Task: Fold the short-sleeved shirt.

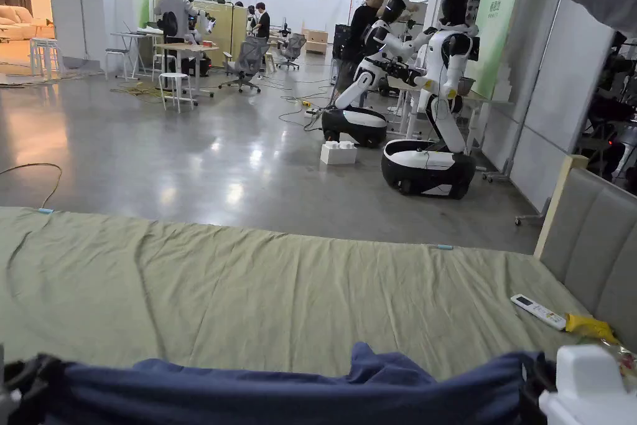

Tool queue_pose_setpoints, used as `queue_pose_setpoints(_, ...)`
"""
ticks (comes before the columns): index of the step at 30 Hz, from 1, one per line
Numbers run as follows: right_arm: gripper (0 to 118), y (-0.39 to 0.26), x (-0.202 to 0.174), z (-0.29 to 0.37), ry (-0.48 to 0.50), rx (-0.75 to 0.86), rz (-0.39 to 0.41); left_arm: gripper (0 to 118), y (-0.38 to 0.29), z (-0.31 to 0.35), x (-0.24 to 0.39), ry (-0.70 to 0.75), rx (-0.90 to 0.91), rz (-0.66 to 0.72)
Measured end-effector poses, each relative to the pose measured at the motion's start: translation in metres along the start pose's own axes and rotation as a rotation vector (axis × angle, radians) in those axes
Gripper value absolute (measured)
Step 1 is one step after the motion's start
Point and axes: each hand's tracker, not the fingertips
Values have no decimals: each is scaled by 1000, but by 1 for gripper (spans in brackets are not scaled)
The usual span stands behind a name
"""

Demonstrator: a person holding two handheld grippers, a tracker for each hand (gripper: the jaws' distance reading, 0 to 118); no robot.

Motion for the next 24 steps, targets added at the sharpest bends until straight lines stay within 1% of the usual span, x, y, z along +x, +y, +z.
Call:
queue_pose_setpoints(1, 1, -9, -4, 7, 11, -2, 21, 4, -13, 5, 1, 11, -22, -7)
queue_pose_setpoints(2, 1, -25, -10, 14, 35, -62, -9, 4, -28, 11, 1, 10, -33, 0)
queue_pose_setpoints(3, 1, -35, -15, 21, 29, -67, 21, 4, -42, 16, -1, -7, -79, 7)
queue_pose_setpoints(5, 1, -59, -25, 33, 58, -136, 32, 4, -67, 26, 1, 17, -113, -7)
queue_pose_setpoints(8, 1, -92, -36, 46, 73, -236, 46, 4, -97, 34, -2, 11, -189, 34)
queue_pose_setpoints(10, 1, -115, -38, 47, 80, -317, 32, 4, -114, 31, 0, 2, -241, 25)
queue_pose_setpoints(11, 1, -128, -40, 45, 94, -375, 8, 4, -129, 23, -5, 5, -276, 12)
queue_pose_setpoints(12, 1, -136, -42, 44, 64, -383, 47, 4, -136, 17, -4, 8, -302, -2)
queue_pose_setpoints(13, 1, -142, -44, 42, 55, -414, 57, 4, -141, 12, -2, -5, -346, -23)
queue_pose_setpoints(16, 1, -163, -46, 32, 65, -487, 65, 4, -154, -1, -1, 24, -423, -65)
queue_pose_setpoints(19, 1, -180, -45, 20, 69, -563, 83, 4, -156, -5, 5, 33, -454, -74)
queue_pose_setpoints(21, 2, -185, -50, 15, 68, -613, 96, 4, -158, -12, 8, 41, -501, -92)
queue_pose_setpoints(22, 2, -185, -54, 15, 82, -641, 103, 4, -160, -15, 9, 46, -516, -107)
queue_pose_setpoints(24, 3, -188, -59, 12, 78, -646, 103, 5, -166, -21, 11, 44, -539, -122)
